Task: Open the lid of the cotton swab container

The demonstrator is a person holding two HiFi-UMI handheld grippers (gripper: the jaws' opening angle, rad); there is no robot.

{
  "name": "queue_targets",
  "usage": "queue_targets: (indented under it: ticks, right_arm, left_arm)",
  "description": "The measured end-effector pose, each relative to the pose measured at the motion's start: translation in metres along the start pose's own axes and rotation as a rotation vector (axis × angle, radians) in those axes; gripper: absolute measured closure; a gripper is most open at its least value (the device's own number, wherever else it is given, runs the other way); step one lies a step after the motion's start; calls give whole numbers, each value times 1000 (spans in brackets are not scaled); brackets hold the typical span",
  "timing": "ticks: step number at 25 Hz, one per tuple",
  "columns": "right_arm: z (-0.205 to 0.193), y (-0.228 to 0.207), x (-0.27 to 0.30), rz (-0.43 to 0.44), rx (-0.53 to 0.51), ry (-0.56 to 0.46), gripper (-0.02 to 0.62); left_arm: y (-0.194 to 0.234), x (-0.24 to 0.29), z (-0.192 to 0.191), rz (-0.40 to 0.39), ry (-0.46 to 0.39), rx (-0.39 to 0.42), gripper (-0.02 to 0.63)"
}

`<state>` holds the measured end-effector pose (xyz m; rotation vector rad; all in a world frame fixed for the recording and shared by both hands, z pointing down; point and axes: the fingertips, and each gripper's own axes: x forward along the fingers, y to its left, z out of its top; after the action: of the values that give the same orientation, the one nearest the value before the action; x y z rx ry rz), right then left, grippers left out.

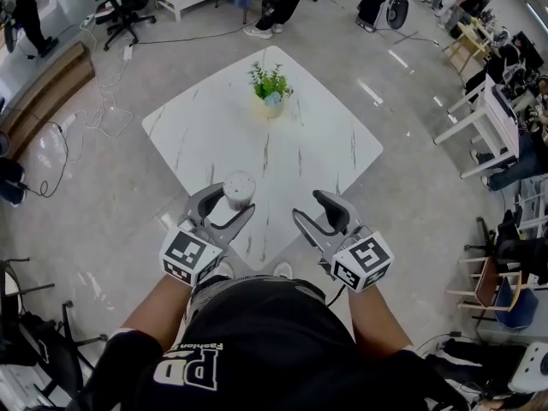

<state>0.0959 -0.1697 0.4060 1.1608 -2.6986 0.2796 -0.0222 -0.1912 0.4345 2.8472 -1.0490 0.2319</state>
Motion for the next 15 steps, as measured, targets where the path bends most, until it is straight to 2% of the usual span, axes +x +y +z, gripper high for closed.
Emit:
queue_targets:
  ticks: [8,15]
  right_arm:
    - [0,-2,-1,-16,4,-4,383]
    - [18,6,0,-2,14,-22,383]
  left_arm:
    - [-2,2,-1,-10,2,3,308]
    - [-4,4,-3,-12,10,13,308]
